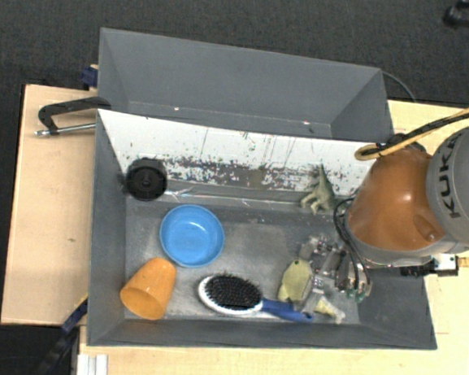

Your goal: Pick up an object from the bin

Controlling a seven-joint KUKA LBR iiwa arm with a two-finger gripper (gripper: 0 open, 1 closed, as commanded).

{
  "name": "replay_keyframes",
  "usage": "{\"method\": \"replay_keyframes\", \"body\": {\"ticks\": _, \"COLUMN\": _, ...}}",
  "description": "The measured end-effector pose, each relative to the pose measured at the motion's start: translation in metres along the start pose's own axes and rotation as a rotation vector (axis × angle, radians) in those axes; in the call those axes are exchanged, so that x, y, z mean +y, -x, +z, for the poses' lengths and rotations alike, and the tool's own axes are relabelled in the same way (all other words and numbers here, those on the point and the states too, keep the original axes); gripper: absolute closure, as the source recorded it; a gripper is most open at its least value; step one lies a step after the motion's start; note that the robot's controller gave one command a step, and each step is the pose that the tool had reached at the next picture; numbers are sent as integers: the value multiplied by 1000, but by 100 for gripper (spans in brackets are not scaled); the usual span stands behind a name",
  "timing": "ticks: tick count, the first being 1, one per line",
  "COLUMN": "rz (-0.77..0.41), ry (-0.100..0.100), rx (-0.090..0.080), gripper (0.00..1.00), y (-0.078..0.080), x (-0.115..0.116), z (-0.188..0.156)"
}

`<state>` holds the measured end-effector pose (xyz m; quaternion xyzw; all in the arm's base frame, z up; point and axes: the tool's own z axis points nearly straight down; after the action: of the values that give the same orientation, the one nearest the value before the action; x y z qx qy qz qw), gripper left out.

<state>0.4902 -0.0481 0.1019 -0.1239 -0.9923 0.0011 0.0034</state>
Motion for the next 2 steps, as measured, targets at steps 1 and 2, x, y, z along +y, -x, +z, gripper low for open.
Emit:
{"method": "replay_keyframes", "body": {"ticks": 1, "rz": -70, "ry": 2, "rx": -1, "gripper": 0, "y": 8, "x": 20, "z": 32}}
{"method": "replay_keyframes", "body": {"ticks": 2, "rz": -67, "ry": 2, "rx": -13, "gripper": 100, "y": 11, "x": 19, "z": 30}}
